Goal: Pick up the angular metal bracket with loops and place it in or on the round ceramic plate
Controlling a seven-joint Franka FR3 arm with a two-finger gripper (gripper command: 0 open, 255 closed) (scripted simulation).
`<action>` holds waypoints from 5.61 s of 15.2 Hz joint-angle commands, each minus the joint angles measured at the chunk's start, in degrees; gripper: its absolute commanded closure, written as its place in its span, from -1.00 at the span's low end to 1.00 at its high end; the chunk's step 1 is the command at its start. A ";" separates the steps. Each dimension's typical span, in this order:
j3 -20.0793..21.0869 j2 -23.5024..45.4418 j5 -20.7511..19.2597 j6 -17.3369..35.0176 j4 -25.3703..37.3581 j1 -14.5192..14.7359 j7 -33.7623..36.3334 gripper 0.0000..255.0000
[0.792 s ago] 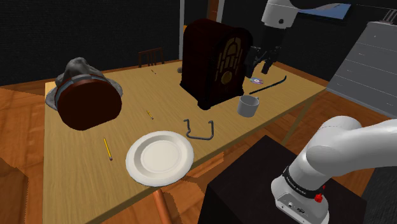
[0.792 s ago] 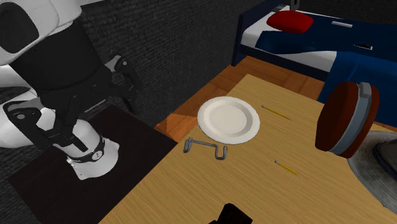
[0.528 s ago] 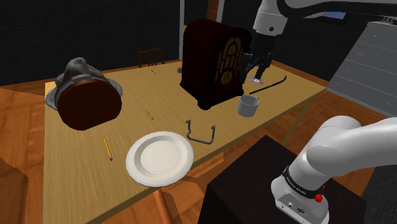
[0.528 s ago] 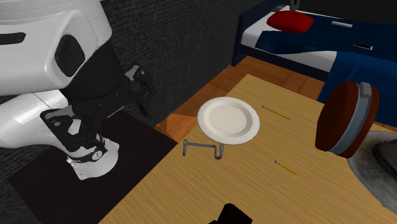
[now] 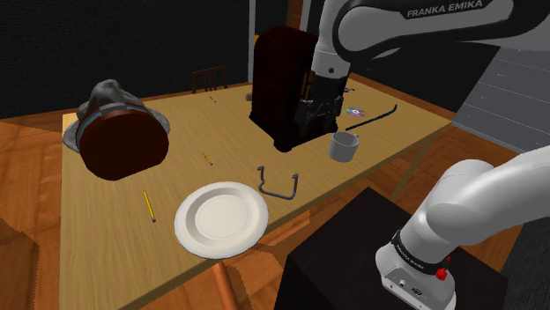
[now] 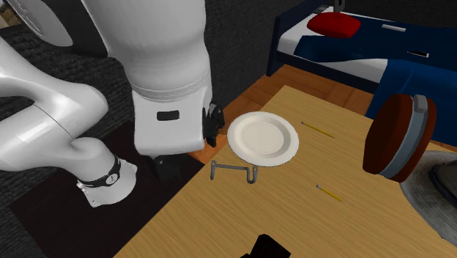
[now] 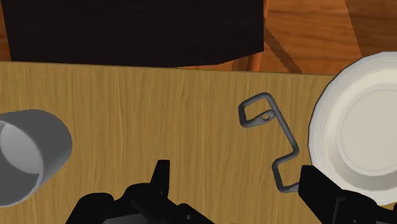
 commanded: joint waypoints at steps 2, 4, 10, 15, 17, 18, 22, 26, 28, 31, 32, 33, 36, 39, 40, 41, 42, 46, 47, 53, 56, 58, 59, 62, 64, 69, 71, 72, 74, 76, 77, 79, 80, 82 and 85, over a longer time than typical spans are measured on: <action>2.16 4.91 1.76 4.06 0.07 1.04 2.04 -1.00; 3.42 8.57 2.65 6.74 0.51 1.58 3.15 -1.00; 6.92 20.50 4.36 14.22 3.47 3.13 6.50 -1.00; 8.92 29.50 4.53 18.73 6.97 4.30 9.02 -1.00; 9.10 30.27 4.55 20.34 6.14 4.45 9.06 -1.00; 9.19 30.68 4.55 21.15 5.74 4.53 9.09 -1.00; 9.58 32.72 4.53 24.88 4.08 4.88 9.23 -1.00; 9.57 32.72 4.53 24.88 4.08 4.88 9.23 -1.00; 9.57 32.72 4.53 24.88 4.08 4.88 9.23 -1.00; 9.57 32.72 4.53 24.87 4.08 4.88 9.23 1.00; 9.57 32.72 4.53 24.87 4.08 4.88 9.23 1.00; 9.56 32.72 4.52 24.88 4.07 4.88 9.22 1.00; 9.57 32.61 4.54 24.74 4.11 4.88 9.24 1.00; 9.54 32.59 4.53 24.69 4.14 4.86 9.21 1.00; 9.58 32.72 4.53 24.88 4.08 4.87 9.23 1.00; 9.56 32.16 4.59 24.08 4.33 4.85 9.27 1.00; 9.53 31.61 4.65 23.28 4.59 4.82 9.30 1.00; 9.40 29.58 4.84 20.09 5.81 4.72 9.48 1.00; 9.36 29.11 4.87 19.29 6.14 4.70 9.53 1.00; 9.08 26.52 5.01 14.52 8.38 4.57 9.88 1.00; 8.92 25.41 5.03 12.16 9.66 4.51 10.08 1.00; 9.72 26.31 4.98 12.28 10.69 5.10 11.54 1.00; 10.53 27.44 4.86 12.77 11.56 5.69 12.98 1.00; 12.83 31.13 4.07 14.13 14.55 7.48 17.41 1.00; 14.18 33.84 3.19 14.91 16.87 8.77 20.44 1.00; 16.76 41.43 -0.15 16.21 23.86 12.46 28.20 1.00; 17.44 44.98 -1.94 16.39 27.41 14.36 31.50 1.00; 17.35 45.34 -2.05 17.08 27.05 14.47 31.48 1.00; 17.26 46.10 -2.31 18.47 26.37 14.60 31.47 1.00; 17.16 46.90 -2.60 19.84 25.75 14.73 31.47 1.00; 17.11 47.32 -2.75 20.53 25.45 14.79 31.48 1.00; 17.01 48.12 -3.04 21.79 24.94 14.92 31.50 1.00; 17.01 48.11 -3.04 21.79 24.93 14.92 31.50 1.00; 17.00 48.12 -3.04 21.79 24.94 14.93 31.50 1.00; 17.00 48.12 -3.04 21.79 24.94 14.93 31.50 1.00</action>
